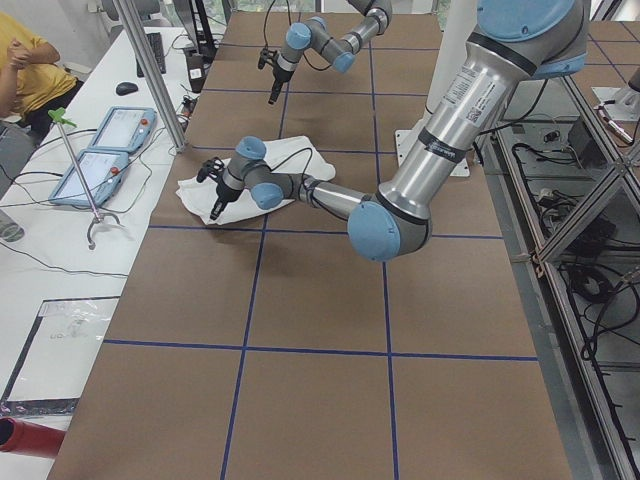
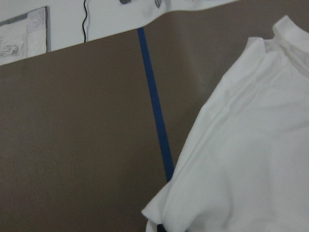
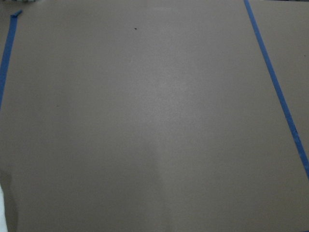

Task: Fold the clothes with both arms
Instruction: 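Drag the shirt edge with the left gripper, rotating the folded shirt, then push the folded shirt with the right gripper to straighten it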

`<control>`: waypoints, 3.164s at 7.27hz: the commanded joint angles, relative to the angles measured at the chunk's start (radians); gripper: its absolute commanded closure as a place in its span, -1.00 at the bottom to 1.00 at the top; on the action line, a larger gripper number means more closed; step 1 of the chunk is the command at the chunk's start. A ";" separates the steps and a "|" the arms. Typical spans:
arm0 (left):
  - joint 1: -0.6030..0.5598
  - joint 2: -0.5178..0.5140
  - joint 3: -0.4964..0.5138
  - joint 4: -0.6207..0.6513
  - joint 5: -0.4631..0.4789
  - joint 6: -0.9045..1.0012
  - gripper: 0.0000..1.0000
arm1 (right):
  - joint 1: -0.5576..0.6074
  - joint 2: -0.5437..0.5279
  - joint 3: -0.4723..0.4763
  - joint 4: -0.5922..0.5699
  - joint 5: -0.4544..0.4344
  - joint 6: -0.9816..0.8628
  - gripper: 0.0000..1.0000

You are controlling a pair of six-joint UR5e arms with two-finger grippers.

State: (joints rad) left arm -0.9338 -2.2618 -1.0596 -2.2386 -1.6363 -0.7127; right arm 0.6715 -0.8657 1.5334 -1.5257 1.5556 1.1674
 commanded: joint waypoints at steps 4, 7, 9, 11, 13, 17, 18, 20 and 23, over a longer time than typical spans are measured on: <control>-0.019 0.108 -0.115 -0.191 -0.083 0.003 -1.00 | -0.134 0.123 -0.097 0.093 -0.035 0.446 -0.82; -0.005 0.134 -0.155 -0.191 -0.083 -0.030 -1.00 | -0.188 0.165 -0.196 0.095 -0.049 0.525 -0.56; -0.005 0.136 -0.155 -0.191 -0.083 -0.036 -1.00 | -0.214 0.159 -0.199 0.095 -0.062 0.528 -0.39; -0.004 0.139 -0.155 -0.191 -0.083 -0.036 -1.00 | -0.224 0.157 -0.219 0.091 -0.077 0.517 -0.33; -0.004 0.145 -0.155 -0.193 -0.083 -0.037 -1.00 | -0.224 0.157 -0.231 0.088 -0.097 0.499 -0.21; -0.004 0.148 -0.155 -0.193 -0.083 -0.037 -1.00 | -0.230 0.162 -0.231 0.087 -0.097 0.499 1.00; -0.004 0.148 -0.155 -0.193 -0.083 -0.037 -1.00 | -0.228 0.163 -0.230 0.085 -0.098 0.492 1.00; -0.004 0.148 -0.155 -0.193 -0.083 -0.037 -1.00 | -0.190 0.148 -0.222 0.084 -0.097 0.384 1.00; -0.004 0.149 -0.157 -0.193 -0.083 -0.037 -1.00 | -0.159 -0.104 0.053 0.082 -0.089 0.304 1.00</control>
State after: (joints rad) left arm -0.9373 -2.1126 -1.2159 -2.4314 -1.7196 -0.7508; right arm 0.5085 -0.8461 1.4419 -1.4412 1.4708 1.4906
